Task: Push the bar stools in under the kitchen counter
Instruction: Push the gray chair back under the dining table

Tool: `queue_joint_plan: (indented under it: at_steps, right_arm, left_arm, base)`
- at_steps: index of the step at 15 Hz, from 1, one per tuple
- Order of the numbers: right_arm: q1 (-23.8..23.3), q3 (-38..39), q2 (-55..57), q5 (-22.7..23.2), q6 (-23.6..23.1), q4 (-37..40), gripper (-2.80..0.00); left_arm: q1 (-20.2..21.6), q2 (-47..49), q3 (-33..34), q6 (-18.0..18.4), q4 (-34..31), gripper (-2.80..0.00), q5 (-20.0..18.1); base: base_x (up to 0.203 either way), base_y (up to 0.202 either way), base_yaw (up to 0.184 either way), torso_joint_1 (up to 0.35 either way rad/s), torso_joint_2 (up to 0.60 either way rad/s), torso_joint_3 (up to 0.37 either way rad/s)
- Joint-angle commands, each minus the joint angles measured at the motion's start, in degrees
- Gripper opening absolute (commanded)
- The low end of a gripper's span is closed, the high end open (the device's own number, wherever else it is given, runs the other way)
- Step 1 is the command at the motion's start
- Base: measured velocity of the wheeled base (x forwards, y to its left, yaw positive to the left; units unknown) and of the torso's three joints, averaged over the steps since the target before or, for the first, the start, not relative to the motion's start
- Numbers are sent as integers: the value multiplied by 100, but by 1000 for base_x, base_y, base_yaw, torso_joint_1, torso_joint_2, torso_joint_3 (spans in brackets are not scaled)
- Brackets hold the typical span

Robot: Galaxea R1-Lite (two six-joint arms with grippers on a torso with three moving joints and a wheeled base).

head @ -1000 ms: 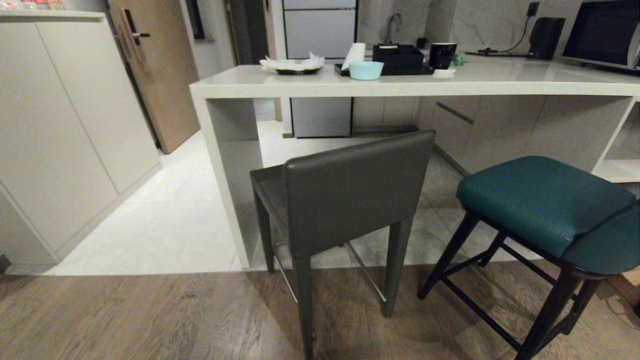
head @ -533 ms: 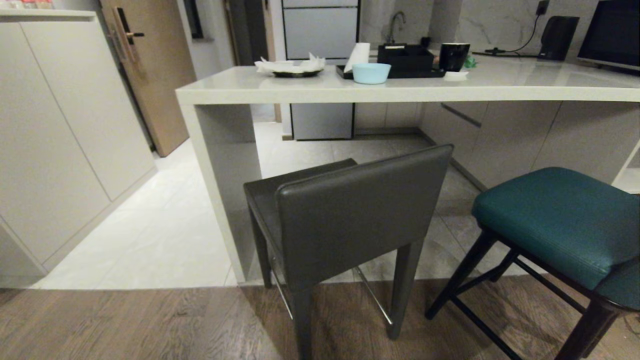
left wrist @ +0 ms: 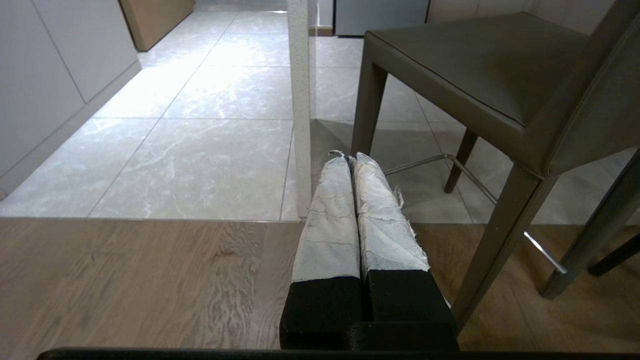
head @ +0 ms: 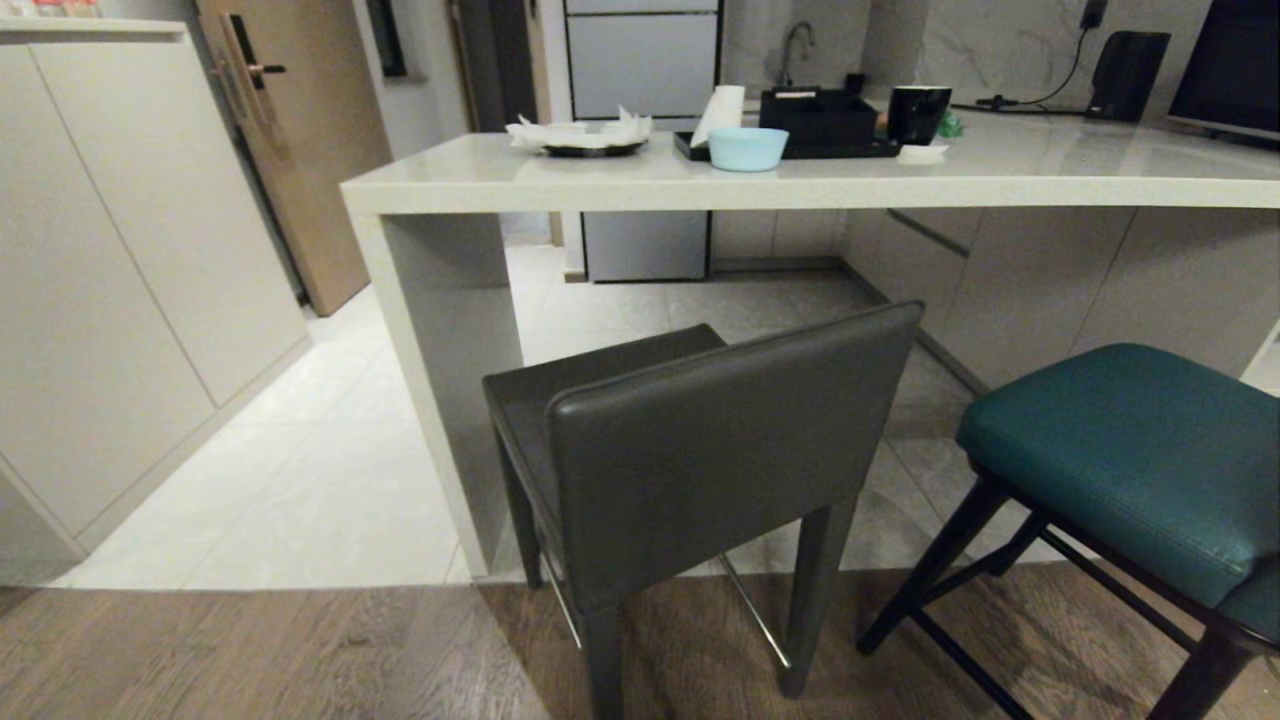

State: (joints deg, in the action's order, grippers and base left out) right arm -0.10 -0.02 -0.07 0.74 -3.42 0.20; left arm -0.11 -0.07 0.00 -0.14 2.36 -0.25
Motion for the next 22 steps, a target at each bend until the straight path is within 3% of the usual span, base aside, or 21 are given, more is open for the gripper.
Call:
queue_joint_plan:
  at_steps: [1, 3, 5, 7, 10, 12, 14, 16, 18, 22]
  right_arm:
    - [1, -121, 56, 57, -74, 102, -280]
    - [21, -507, 650, 98, 74, 179, -280]
    - [55, -907, 1675, 162, 282, -50, -280]
    - [72, -1173, 2924, 191, 268, -862, -280]
    - [77, -1433, 4983, 210, 215, -2501, -280]
    - [75, -1528, 6397, 210, 197, -3667, -280]
    - [57, -1680, 7706, 158, 192, -4986, -280]
    - [41, -2053, 8677, 113, 196, -5977, -280]
    - [25, -2658, 9407, 103, 217, -6419, -280]
    - [11, -3888, 10502, -12, 227, -6609, -280]
  left_arm:
    - [16, 41, -79, 12, -13, -280, 0]
    - [57, 607, -748, -260, -68, -280, 3]
    - [145, 1826, -1312, -477, 75, -280, -13]
    - [163, 3053, -1594, -584, 673, -280, -90]
    - [-43, 4878, -1785, -733, 2068, -280, -116]
    - [-720, 5875, -1884, -866, 2859, -280, 350]
    - [-1848, 6806, -2169, -1192, 3437, -280, 1507]
    - [-2786, 7317, -2403, -1443, 3831, -280, 2298]
    - [-3275, 7640, -2485, -1734, 4013, -280, 2597]
    - [-3955, 7748, -2424, -2000, 4021, -280, 2608]
  base:
    - [0, 0, 0, 0, 0, 0]
    - [0, 0, 0, 0, 0, 0]
    - [0, 0, 0, 0, 0, 0]
    - [0, 0, 0, 0, 0, 0]
    - [0, 0, 0, 0, 0, 0]
    - [0, 0, 0, 0, 0, 0]
    - [0, 0, 0, 0, 0, 0]
    - [0, 0, 0, 0, 0, 0]
    - [0, 0, 0, 0, 0, 0]
    - [0, 0, 0, 0, 0, 0]
